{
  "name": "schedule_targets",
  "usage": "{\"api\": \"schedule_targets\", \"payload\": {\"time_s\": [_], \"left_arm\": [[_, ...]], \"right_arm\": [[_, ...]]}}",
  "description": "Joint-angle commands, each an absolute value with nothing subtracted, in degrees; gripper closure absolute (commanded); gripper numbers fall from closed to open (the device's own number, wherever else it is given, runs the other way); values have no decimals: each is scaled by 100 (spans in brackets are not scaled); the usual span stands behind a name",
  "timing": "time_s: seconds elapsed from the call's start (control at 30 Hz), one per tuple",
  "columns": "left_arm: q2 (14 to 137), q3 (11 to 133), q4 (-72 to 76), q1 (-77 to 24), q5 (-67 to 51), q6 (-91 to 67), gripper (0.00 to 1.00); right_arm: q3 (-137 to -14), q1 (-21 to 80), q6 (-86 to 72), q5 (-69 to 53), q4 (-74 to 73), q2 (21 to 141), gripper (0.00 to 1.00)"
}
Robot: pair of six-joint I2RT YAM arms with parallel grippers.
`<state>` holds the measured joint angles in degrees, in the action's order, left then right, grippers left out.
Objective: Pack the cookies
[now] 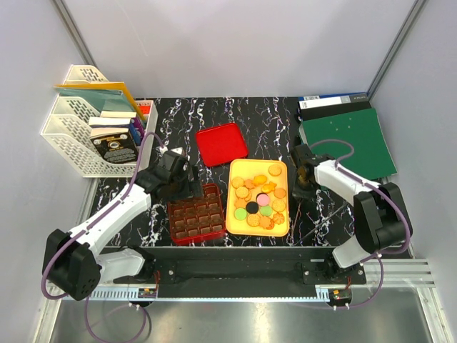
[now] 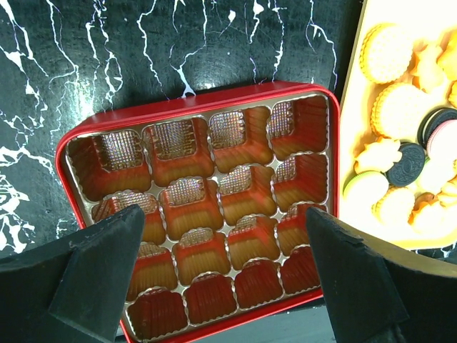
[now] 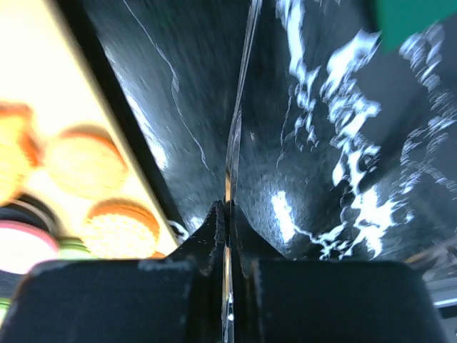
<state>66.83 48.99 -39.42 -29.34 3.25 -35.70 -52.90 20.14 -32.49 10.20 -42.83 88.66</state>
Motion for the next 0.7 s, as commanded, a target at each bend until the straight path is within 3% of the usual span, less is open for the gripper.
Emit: {"api": "schedule_targets", "payload": {"time_s": [0.0, 0.2, 0.33, 0.67], "left_arm": [[6609, 4931, -3937, -2944, 395, -3410, 1], [6671, 4992, -3929, -2944, 404, -3314, 1], [6759, 5001, -3938, -2944, 361, -3278, 1], [6776, 4940, -3902, -2936, 255, -3208, 1]], "right_arm": [[-5923, 2030, -3050, 1678, -4587, 8596, 100], [-6582, 2039, -2656, 2257, -4843, 8569, 100], [-7336, 1926, -2172, 2916, -4904, 9253, 100], [-8938, 897, -1898, 2198, -5098, 11047, 98]]}}
